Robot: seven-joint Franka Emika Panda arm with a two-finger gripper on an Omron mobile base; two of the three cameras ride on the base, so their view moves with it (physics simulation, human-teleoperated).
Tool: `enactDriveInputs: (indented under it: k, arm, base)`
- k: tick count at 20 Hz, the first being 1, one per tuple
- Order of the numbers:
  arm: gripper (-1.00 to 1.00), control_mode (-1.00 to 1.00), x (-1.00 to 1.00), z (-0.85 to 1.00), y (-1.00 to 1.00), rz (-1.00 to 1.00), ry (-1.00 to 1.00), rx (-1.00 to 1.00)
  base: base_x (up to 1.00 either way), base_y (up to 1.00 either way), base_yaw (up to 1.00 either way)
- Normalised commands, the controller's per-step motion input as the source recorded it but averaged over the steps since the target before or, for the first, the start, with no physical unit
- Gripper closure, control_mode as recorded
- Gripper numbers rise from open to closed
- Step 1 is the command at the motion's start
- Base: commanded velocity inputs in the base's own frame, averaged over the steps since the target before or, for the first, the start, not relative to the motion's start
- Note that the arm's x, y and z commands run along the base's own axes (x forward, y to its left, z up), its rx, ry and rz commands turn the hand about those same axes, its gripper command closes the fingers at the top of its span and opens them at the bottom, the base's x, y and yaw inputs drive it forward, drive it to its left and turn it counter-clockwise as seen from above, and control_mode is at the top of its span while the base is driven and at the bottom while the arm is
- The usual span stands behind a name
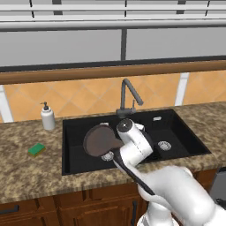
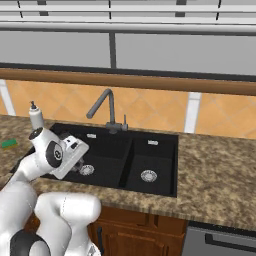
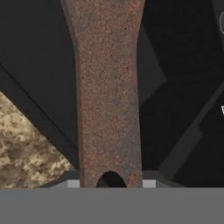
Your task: Pick the pan and sponge and place them into the sink. Then turn on the water.
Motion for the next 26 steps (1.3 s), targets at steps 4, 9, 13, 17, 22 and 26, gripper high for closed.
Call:
enactDriveInputs:
  k: [4,9,13,17,22,26]
  arm:
    - [1.00,-1.00,0.80,-0.16,0.01,0.07,0.07,-0.03]
    - [1.00,-1.00,0.80,-0.38,0.06,0.02,0.07,0.00]
    - [1.00,-1.00,0.53,-0.44,0.22,0.00,0.01,0.00]
    - [1.00,-1.00,0.36,-0.31,0.13,0.00,0.00,0.00]
    - [1.00,-1.00,0.28,-0.51,0.17,0.00,0.01,-0.02]
    - [1.00,-1.00,0.18,-0.47,0.04,0.02,0.00,-0.04]
  base:
    - [0.00,0.00,0.00]
    - [0.00,0.00,0.00]
    - [0.00,0.00,0.00]
    - [0.00,0.00,0.00]
    - [0.00,0.00,0.00]
    - [0.00,0.00,0.00]
